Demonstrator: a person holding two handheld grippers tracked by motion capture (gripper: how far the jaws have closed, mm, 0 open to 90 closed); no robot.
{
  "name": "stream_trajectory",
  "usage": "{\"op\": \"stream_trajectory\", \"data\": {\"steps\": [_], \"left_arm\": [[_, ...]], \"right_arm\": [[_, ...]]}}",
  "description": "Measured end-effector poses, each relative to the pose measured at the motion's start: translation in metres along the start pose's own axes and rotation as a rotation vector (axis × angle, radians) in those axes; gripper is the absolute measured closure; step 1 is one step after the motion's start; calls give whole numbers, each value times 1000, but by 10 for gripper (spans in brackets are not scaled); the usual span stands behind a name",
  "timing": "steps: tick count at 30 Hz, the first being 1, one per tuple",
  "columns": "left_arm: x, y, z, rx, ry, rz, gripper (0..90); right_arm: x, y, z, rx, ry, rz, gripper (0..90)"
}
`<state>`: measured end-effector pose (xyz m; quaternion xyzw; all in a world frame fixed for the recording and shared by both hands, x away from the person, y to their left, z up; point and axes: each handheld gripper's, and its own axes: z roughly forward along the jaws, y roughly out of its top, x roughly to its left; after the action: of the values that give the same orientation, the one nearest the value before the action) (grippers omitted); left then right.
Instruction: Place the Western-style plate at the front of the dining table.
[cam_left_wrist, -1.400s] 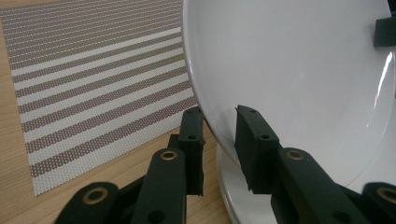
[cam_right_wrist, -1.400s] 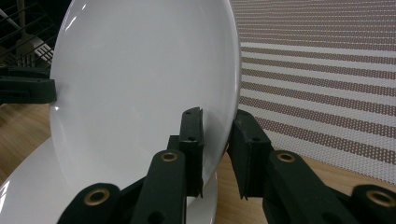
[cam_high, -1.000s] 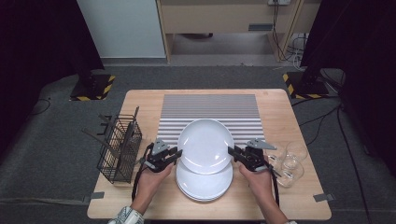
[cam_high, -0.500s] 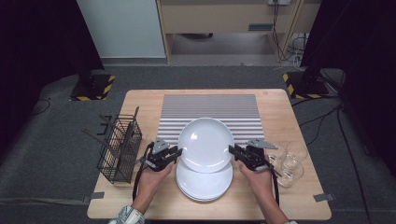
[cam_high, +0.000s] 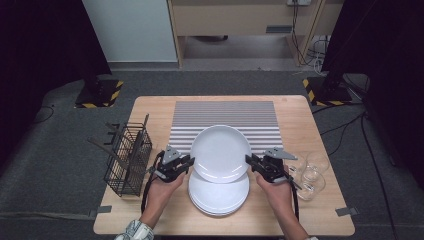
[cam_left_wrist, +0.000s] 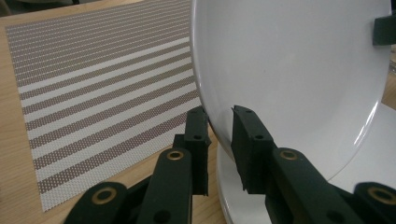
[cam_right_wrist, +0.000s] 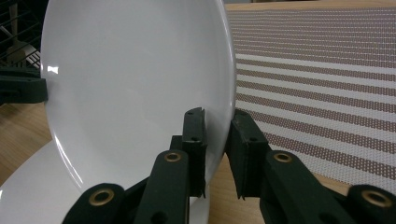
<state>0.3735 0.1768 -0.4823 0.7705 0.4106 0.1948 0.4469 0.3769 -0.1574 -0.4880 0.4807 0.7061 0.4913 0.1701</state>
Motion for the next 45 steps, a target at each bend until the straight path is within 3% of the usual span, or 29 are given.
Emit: {"op": "stream_trajectory", "data": {"steps": [30, 45], "left_arm": [[3, 4, -6, -19, 12, -9, 821], [6, 8, -9, -26, 16, -16, 828]], "right_arm": [[6, 10, -8, -31, 1, -43, 826], [6, 12, -5, -26, 13, -34, 826]]}}
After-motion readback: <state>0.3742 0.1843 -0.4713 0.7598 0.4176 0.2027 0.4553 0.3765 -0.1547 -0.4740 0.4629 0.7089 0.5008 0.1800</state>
